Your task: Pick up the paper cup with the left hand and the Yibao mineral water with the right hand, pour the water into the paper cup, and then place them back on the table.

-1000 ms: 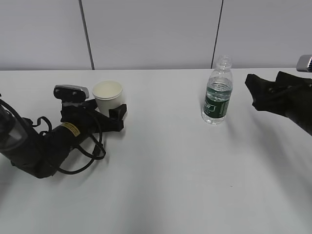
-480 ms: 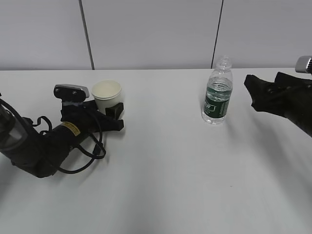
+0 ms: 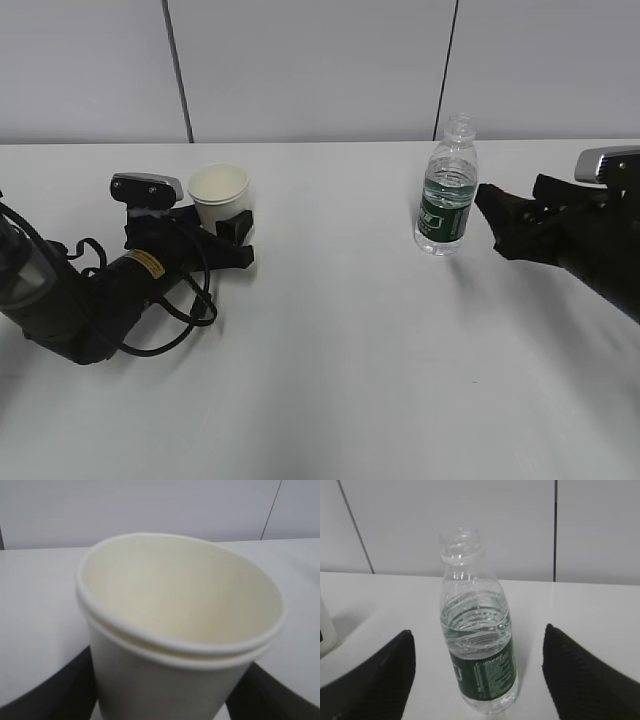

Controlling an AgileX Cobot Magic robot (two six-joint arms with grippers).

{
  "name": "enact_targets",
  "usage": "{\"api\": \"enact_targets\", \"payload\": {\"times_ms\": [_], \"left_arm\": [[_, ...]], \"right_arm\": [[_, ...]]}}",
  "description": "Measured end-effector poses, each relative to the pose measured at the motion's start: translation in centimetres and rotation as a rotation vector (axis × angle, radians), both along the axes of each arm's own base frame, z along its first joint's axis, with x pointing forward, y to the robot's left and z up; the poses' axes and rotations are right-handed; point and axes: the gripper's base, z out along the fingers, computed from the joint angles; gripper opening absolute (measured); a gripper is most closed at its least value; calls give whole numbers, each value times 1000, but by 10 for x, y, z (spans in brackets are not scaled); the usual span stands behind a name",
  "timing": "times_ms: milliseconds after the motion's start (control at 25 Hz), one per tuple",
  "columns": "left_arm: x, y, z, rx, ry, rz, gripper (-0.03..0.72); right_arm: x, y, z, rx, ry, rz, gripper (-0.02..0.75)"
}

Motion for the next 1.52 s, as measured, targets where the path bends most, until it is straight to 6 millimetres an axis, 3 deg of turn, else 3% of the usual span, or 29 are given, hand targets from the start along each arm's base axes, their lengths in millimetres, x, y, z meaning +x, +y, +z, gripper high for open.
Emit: {"api": "enact_targets", "payload": {"times_ms": [280, 680, 1520], "left_arm": [[0, 0, 0, 0, 0, 0, 454], [0, 0, 0, 0, 0, 0, 453], [0, 0, 0, 0, 0, 0, 452]], "right_arm": [[4, 2, -23, -1, 65, 24, 606], [38, 7, -33, -7, 32, 52, 607], [86, 13, -54, -34, 27, 101, 608]]}}
